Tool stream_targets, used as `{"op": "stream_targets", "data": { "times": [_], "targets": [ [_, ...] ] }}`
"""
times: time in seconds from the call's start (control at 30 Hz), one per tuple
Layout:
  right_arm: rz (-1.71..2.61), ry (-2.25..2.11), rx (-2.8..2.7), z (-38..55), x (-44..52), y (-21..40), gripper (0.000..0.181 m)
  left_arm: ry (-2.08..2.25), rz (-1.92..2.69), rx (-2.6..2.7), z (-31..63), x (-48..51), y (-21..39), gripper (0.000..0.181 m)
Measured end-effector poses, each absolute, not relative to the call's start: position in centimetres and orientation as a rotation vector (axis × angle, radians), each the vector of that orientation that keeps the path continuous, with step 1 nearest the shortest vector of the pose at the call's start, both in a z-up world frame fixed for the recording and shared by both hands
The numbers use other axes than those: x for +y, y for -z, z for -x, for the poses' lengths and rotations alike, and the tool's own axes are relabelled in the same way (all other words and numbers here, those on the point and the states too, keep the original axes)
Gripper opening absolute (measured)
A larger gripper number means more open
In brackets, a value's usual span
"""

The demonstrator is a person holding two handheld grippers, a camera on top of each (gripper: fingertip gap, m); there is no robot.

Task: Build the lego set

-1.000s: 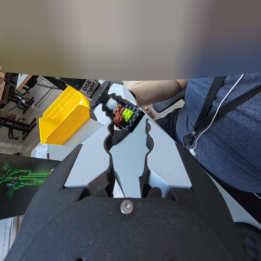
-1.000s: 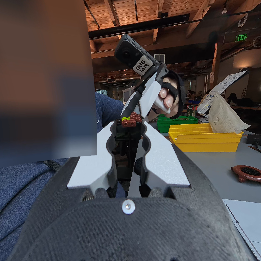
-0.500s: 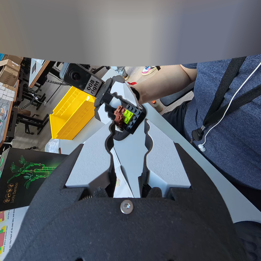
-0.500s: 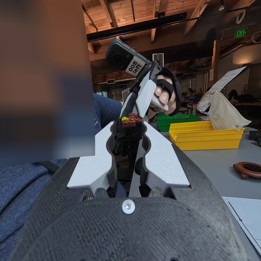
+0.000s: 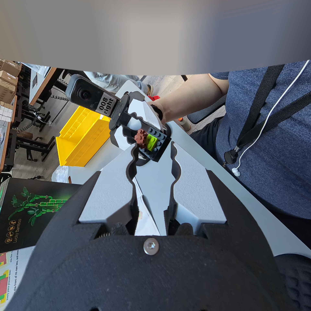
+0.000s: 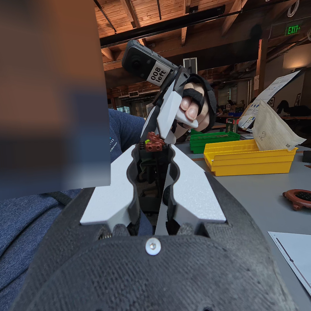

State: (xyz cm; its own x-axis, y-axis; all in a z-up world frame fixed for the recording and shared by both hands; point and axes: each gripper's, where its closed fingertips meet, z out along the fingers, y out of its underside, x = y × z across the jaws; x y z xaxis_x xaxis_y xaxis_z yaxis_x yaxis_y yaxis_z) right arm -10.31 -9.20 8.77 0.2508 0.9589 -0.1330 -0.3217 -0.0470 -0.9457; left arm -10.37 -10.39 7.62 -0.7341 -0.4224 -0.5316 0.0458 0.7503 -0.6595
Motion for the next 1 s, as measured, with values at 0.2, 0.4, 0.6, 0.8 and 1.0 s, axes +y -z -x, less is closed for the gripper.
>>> {"op": "stream_targets", "data": {
  "times": [0.2, 0.4, 0.6, 0.8, 1.0],
  "targets": [
    [1.162, -1.208, -0.73, 10.4, -9.1, -8.7, 0.033, 0.86, 0.282, 2.24, 10.3, -10.2, -7.7, 0.036],
    [1.16, -1.217, -0.731, 10.5, -9.1, -8.8, 0.032, 0.836, 0.255, 2.215, 10.2, -10.2, -8.1, 0.044],
    [1.173, -1.229, -0.735, 10.7, -8.9, -8.7, 0.036, 0.644, 0.088, 2.287, 10.5, -10.5, -7.8, 0.041],
    [1.179, -1.233, -0.742, 10.9, -9.0, -8.6, 0.036, 0.567, 0.072, 2.358, 10.3, -10.5, -6.9, 0.038],
    [1.178, -1.257, -0.714, 10.4, -8.9, -8.4, 0.032, 0.57, 0.079, 2.322, 9.9, -10.4, -6.8, 0.035]
  ]
}}
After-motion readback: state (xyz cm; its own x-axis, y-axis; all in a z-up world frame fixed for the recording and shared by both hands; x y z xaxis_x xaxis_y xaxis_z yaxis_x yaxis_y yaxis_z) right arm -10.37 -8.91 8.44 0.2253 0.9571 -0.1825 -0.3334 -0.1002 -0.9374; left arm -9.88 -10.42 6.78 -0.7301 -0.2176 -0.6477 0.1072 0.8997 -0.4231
